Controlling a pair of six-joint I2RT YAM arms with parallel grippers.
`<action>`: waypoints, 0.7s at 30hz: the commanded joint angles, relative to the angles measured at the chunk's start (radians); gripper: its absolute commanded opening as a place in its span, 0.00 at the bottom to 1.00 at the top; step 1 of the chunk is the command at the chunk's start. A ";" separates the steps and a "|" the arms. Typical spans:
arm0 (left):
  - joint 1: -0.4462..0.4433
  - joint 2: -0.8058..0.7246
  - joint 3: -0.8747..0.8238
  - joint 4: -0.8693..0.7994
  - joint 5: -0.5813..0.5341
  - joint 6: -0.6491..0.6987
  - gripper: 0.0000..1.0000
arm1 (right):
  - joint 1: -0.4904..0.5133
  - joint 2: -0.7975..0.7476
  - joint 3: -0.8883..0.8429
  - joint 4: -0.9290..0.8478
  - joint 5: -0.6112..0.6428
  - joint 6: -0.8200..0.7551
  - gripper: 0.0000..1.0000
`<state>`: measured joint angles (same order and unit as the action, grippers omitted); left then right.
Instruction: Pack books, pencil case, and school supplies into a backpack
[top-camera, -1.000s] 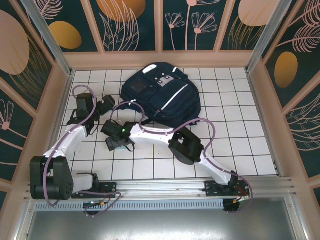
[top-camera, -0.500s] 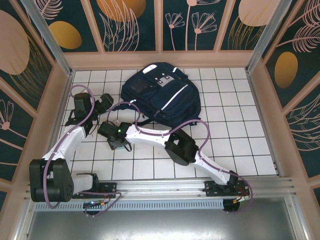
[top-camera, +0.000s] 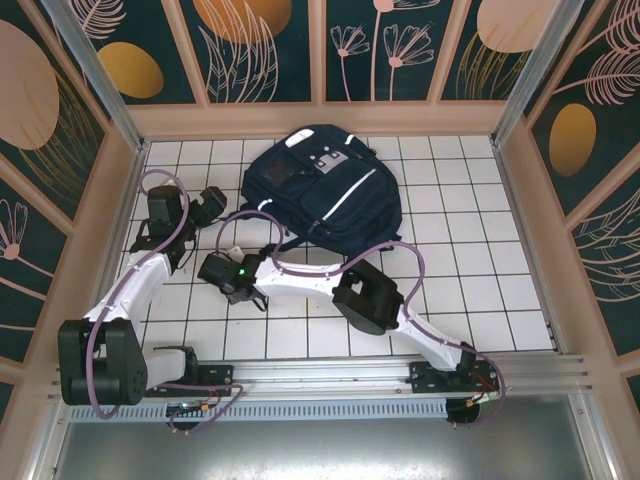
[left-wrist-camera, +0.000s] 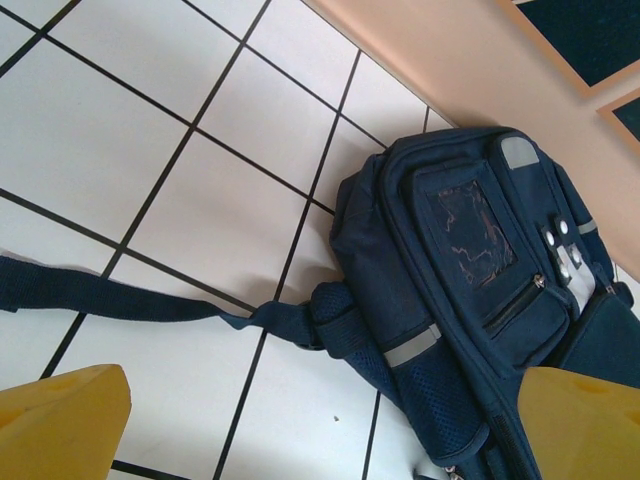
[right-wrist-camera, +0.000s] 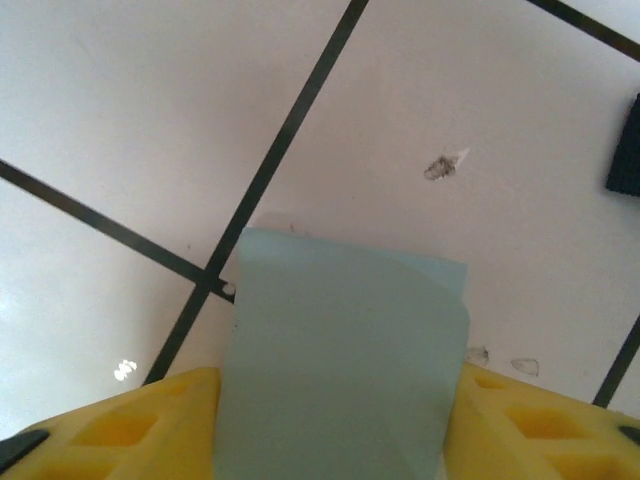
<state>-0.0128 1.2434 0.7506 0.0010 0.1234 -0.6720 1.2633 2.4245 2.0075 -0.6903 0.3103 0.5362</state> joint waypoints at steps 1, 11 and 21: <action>0.007 -0.018 -0.008 0.025 0.008 -0.019 0.99 | -0.005 -0.001 -0.046 -0.143 -0.021 -0.001 0.54; 0.007 -0.038 0.001 0.067 0.048 -0.046 0.99 | -0.069 -0.126 -0.033 -0.062 -0.089 -0.022 0.50; -0.014 -0.010 0.040 0.177 0.159 -0.116 0.99 | -0.188 -0.408 -0.221 0.030 -0.097 -0.048 0.50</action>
<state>-0.0147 1.2259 0.7536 0.1081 0.2310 -0.7616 1.1130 2.1300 1.8385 -0.6994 0.2089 0.5026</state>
